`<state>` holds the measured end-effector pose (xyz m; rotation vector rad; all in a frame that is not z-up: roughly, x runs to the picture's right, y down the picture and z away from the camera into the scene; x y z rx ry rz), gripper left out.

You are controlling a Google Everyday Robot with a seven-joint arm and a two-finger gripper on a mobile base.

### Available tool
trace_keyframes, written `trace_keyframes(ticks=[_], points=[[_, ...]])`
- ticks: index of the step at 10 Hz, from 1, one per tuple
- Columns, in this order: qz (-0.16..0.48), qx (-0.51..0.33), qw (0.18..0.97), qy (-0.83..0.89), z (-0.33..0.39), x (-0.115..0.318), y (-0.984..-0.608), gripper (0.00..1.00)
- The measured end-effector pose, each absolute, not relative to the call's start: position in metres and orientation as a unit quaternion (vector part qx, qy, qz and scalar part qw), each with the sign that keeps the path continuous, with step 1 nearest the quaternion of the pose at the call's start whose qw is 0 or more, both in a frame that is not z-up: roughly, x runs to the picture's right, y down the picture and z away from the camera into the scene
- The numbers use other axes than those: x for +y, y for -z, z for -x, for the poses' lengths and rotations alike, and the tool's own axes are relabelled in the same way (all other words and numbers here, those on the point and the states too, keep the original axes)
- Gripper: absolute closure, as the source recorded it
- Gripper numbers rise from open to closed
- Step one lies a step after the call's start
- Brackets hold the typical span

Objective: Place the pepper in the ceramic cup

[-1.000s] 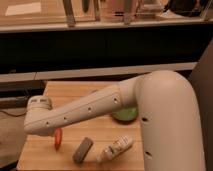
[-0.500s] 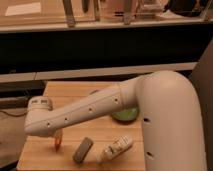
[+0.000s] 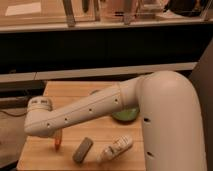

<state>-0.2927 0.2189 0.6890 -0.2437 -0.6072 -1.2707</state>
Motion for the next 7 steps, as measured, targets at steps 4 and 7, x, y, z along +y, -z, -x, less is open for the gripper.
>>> trace_keyframes(ticks=[4, 7], points=[[0.114, -0.282, 0.759, 0.575, 0.2959, 0.2216, -0.6873, 0.32], [0.117, -0.284, 0.763, 0.569, 0.2946, 0.2228, -0.6865, 0.21]])
